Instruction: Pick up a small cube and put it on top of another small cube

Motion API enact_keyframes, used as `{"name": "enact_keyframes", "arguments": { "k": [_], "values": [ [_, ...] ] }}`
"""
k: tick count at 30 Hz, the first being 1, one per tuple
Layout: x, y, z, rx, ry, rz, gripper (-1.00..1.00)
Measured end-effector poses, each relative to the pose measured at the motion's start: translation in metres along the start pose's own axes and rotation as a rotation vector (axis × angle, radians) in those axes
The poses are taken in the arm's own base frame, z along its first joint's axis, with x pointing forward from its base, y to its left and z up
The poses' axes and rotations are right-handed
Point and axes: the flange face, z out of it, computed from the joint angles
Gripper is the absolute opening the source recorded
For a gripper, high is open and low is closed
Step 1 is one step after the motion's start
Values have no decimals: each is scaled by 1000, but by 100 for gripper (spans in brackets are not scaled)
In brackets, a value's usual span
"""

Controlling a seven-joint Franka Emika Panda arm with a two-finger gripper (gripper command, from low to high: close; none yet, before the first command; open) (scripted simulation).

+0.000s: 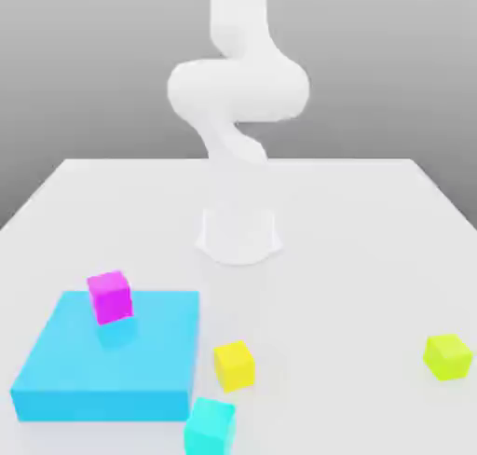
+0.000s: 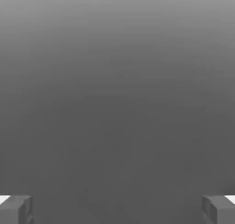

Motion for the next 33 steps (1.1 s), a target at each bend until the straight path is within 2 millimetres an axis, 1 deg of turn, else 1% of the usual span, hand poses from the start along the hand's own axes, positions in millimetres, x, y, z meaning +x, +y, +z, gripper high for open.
{"name": "enact_keyframes", "arguments": {
  "k": [2, 4, 8, 12, 16, 20, 24, 26, 33],
  "values": [
    [-9, 6, 46, -69, -13, 79, 0],
    [-19, 17, 88, -134, -25, 155, 0],
    [-41, 49, 166, -258, -47, 309, 0],
    [-70, 92, 232, -377, -69, 465, 0],
    [-105, 141, 284, -492, -91, 625, 0],
    [-146, 191, 321, -604, -116, 789, 0],
    [-191, 238, 342, -714, -144, 958, 0],
    [-203, 248, 350, -734, -151, 995, 0],
    [-222, 266, 380, -736, -156, 1012, 0]
  ]
}}
